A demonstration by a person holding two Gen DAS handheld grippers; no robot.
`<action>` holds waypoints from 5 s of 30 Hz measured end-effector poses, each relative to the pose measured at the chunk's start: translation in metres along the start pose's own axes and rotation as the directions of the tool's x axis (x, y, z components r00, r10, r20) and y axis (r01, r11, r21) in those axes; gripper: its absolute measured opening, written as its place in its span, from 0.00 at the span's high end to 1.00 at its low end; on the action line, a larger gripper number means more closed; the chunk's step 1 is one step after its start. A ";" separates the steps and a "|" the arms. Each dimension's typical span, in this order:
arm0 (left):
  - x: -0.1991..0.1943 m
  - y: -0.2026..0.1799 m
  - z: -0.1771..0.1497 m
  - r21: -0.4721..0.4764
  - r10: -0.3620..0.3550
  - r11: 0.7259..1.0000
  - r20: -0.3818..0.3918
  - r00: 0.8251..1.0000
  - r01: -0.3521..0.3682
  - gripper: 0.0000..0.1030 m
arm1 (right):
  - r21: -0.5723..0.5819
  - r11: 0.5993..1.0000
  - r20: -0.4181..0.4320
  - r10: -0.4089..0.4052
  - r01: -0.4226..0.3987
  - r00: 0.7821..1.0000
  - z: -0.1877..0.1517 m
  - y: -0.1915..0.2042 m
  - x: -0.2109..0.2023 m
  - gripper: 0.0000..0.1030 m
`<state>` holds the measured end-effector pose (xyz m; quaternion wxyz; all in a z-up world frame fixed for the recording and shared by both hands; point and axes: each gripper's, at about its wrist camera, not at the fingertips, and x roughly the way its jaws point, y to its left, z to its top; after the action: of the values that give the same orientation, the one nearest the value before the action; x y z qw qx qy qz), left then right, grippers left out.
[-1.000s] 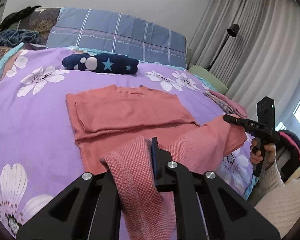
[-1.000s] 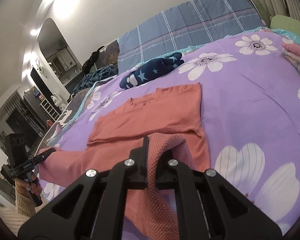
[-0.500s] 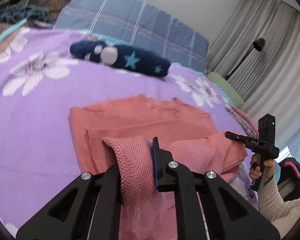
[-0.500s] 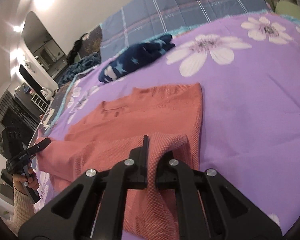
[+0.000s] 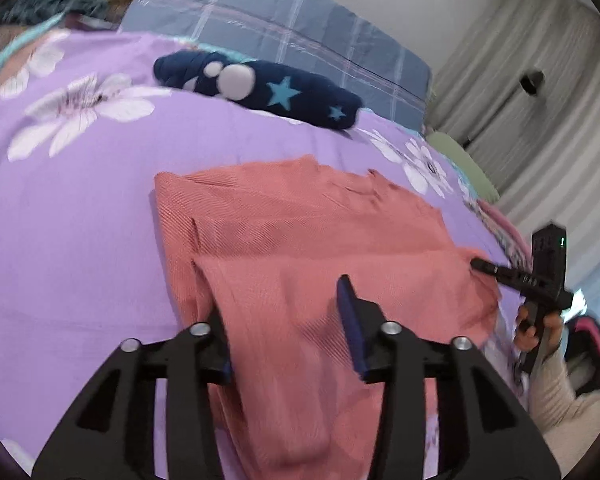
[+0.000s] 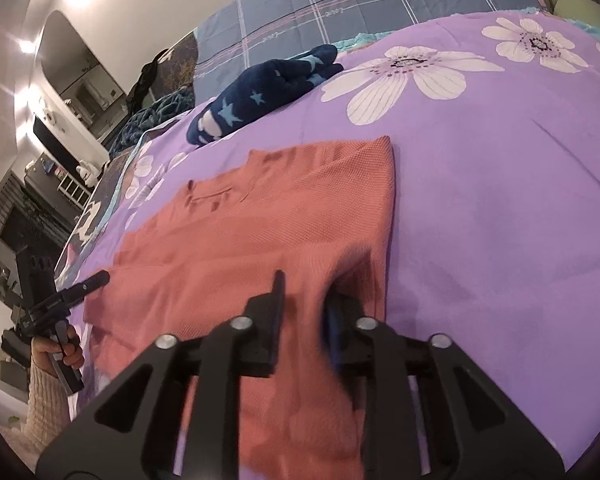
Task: Fold small clothes
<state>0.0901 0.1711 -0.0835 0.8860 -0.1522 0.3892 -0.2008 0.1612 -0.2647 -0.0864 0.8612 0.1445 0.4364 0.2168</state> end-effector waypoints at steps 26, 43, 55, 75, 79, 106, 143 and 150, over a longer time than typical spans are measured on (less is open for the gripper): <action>-0.016 -0.030 0.035 0.155 0.032 0.987 0.081 0.996 -0.045 0.97 | -0.075 0.997 0.105 0.038 -0.031 0.994 0.038 0.022 -0.033 0.96; 0.060 0.022 0.088 0.130 0.268 0.956 -0.013 0.963 -0.264 0.47 | -0.040 0.996 0.040 -0.080 0.081 0.996 0.101 -0.023 0.051 0.76; 0.074 0.038 0.093 0.093 0.197 0.977 -0.030 0.980 -0.193 0.96 | -0.084 0.992 -0.030 -0.102 0.099 0.994 0.123 -0.031 0.093 0.95; 0.076 0.030 0.103 0.160 0.317 0.933 0.050 0.947 -0.321 0.68 | 0.076 0.995 0.064 -0.075 0.070 0.995 0.112 -0.065 0.061 0.76; 0.049 -0.008 0.096 0.219 0.270 0.934 0.086 0.959 -0.283 0.63 | -0.003 0.995 0.073 -0.101 0.102 0.992 0.092 -0.049 0.029 0.83; 0.118 -0.298 -0.056 0.578 0.034 0.807 -0.250 0.968 0.121 0.40 | 0.015 0.993 0.002 -0.116 0.116 0.993 0.008 -0.086 -0.043 0.86; 0.173 -0.322 -0.073 0.642 0.097 0.757 -0.301 0.949 0.126 0.41 | 0.192 0.971 -0.148 0.171 -0.141 0.974 0.102 -0.089 0.078 0.63; 0.175 -0.315 -0.064 0.651 0.096 0.748 -0.304 0.948 0.133 0.65 | 0.126 0.983 -0.171 0.151 -0.131 0.974 0.098 -0.079 0.080 0.60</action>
<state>0.0749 -0.1947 -0.1012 0.8053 0.2028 0.4282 -0.3565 0.3024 -0.2990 -0.1191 0.7909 0.2037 0.5129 0.2644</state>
